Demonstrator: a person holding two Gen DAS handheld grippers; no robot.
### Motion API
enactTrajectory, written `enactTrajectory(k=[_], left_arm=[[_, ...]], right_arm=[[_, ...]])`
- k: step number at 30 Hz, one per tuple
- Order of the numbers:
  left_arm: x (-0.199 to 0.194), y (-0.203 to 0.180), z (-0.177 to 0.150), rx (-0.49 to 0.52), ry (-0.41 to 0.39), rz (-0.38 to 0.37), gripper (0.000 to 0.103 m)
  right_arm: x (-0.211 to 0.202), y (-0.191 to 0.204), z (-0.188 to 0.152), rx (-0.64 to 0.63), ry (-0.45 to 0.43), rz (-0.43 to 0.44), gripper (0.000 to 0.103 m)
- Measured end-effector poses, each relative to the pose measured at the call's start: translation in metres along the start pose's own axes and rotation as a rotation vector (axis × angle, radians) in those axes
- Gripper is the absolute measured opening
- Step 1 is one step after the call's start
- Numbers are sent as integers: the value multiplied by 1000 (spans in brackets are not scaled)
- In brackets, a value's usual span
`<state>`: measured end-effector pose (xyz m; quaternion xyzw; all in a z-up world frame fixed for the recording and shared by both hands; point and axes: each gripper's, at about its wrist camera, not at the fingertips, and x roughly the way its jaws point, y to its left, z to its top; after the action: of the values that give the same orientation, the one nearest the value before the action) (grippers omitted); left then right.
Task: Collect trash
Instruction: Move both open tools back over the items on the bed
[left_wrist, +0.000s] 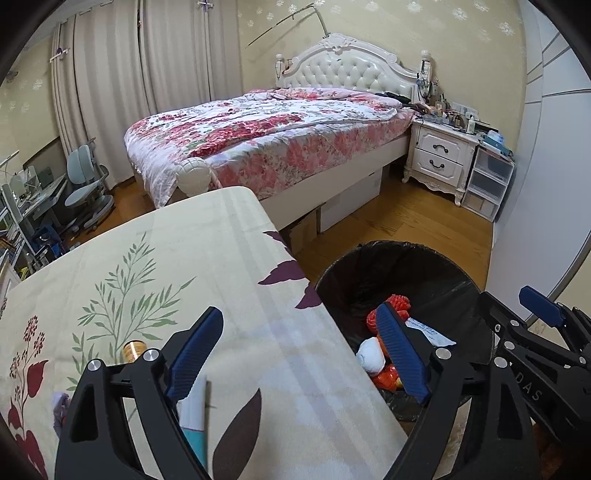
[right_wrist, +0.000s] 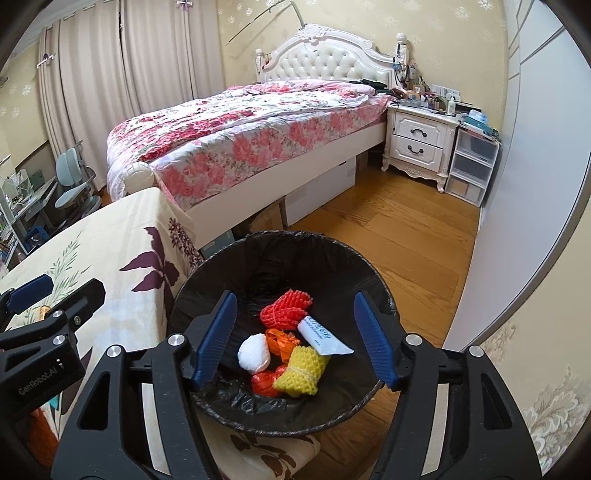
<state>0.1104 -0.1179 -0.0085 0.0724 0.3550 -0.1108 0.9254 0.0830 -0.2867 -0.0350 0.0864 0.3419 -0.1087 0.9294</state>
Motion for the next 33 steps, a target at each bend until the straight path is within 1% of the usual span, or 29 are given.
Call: enactTrajectory(k=[3,10,18,25,33], left_arm=[[-12,10,-6,-12,1,12,85],[-39,44,-31,-44,1,71,85],[-63,77,-65,-72,3,154,85],[-80,105,-92,-120,26,184,85],[-84,132,-123,-175,76,220,85]], right_arm=[[-8,8,-5,-9,3,20,67],[-21,31,-22,-42,23,72,67],[-35,61,-44,-94,45,125,67],[-45,82,-62,-134,61,159,67],[-50,101,-76,-167,81,194,67]])
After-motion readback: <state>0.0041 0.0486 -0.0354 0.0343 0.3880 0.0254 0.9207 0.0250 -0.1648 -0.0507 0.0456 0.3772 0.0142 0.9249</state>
